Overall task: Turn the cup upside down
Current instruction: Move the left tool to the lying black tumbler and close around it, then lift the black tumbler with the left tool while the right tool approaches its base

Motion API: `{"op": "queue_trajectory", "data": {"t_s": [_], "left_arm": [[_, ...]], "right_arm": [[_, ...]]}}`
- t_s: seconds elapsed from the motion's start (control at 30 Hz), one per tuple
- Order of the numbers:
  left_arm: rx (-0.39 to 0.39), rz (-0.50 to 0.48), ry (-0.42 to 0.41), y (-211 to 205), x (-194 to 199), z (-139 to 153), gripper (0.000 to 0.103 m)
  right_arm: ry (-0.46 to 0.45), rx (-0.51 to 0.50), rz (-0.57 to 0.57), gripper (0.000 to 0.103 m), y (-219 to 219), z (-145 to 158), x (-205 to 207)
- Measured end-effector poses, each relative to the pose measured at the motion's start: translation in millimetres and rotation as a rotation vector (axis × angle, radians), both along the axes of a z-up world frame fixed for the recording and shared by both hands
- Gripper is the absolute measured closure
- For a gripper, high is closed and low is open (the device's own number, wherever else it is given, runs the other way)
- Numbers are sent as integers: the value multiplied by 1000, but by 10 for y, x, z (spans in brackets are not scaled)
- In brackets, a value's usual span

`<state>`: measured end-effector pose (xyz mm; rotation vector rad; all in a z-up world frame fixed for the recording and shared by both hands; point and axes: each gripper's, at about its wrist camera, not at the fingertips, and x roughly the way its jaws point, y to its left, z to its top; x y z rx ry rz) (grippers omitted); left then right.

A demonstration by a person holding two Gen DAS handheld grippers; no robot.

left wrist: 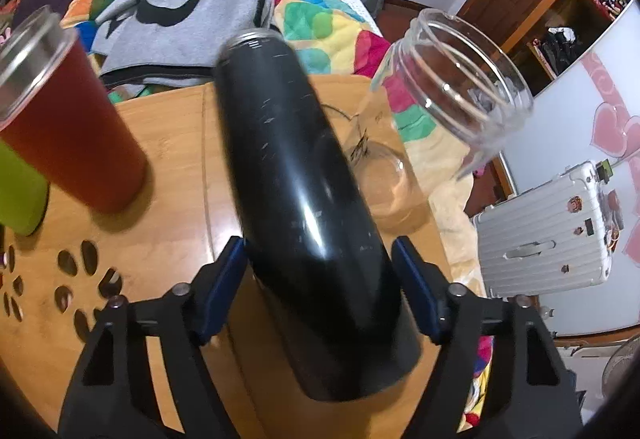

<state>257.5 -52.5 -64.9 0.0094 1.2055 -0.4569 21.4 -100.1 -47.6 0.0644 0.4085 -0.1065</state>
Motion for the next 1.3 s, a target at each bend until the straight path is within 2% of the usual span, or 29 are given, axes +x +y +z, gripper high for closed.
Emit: {"op": "queue_trajectory", "data": {"t_s": [0.17, 0.33, 0.57, 0.73, 1.0, 1.2, 1.3], "left_arm": [[7, 23, 36, 182, -119, 15, 35], [49, -14, 33, 347, -319, 31, 36], [80, -141, -31, 737, -744, 86, 36], [67, -187, -43, 1113, -944, 89, 36], [76, -265, -120, 1660, -1251, 88, 35], [55, -244, -200, 1948, -1480, 20, 35], [28, -209, -223, 2066, -1561, -65, 34]], "right_arm": [[-4, 8, 5, 0, 25, 15, -6], [-1, 11, 18, 0, 64, 31, 7], [3, 0, 40, 0, 142, 65, -5], [19, 13, 76, 0, 218, 95, 25], [53, 0, 134, 0, 512, 74, 151], [86, -5, 181, 0, 768, 31, 275], [110, 25, 225, 0, 859, 22, 346]]}}
